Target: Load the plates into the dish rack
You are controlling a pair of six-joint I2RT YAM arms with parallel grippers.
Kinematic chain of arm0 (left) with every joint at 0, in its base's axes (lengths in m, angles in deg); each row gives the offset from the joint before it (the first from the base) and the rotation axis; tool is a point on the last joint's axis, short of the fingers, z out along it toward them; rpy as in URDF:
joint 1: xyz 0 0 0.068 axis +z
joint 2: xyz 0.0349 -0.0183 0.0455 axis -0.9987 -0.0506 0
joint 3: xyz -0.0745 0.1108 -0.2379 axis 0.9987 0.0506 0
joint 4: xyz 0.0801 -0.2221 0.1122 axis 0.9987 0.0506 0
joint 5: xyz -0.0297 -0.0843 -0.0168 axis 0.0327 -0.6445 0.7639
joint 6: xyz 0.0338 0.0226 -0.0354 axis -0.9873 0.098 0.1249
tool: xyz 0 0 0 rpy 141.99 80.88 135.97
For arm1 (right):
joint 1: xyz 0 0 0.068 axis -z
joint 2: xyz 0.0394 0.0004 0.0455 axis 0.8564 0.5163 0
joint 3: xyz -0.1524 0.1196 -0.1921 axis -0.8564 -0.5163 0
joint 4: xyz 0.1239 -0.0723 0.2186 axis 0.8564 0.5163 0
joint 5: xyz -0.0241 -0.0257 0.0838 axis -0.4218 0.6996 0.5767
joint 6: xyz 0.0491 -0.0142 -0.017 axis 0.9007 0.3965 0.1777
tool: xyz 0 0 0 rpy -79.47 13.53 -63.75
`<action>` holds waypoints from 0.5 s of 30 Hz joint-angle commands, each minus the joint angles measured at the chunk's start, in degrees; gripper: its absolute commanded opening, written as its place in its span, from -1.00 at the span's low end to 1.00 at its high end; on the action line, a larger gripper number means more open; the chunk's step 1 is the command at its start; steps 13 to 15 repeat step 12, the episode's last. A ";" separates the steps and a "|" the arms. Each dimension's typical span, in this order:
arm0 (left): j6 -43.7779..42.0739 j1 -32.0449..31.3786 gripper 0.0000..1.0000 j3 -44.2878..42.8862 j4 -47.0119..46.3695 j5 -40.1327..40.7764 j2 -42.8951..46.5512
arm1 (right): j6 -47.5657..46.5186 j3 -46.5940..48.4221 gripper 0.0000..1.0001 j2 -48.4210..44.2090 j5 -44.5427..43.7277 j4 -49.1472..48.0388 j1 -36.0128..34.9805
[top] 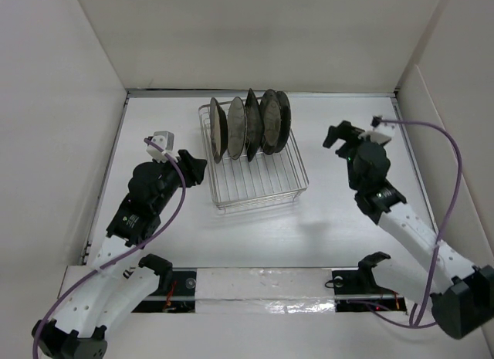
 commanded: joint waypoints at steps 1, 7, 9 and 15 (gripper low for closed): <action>-1.09 0.26 -0.09 -1.90 -1.82 3.50 -0.24 | 6.38 -11.50 0.99 -7.23 3.53 -10.54 3.44; -2.06 0.26 -0.13 -0.93 -2.88 4.39 -0.58 | 11.84 -21.54 0.99 -11.99 8.53 -13.90 8.56; -2.32 0.26 -0.15 -0.50 -2.96 4.21 -1.11 | 12.28 -22.16 0.99 -11.29 9.94 -13.82 9.26; -1.97 0.26 -0.14 0.21 -4.54 4.03 -1.29 | 12.37 -21.46 0.99 -10.23 11.17 -12.94 9.79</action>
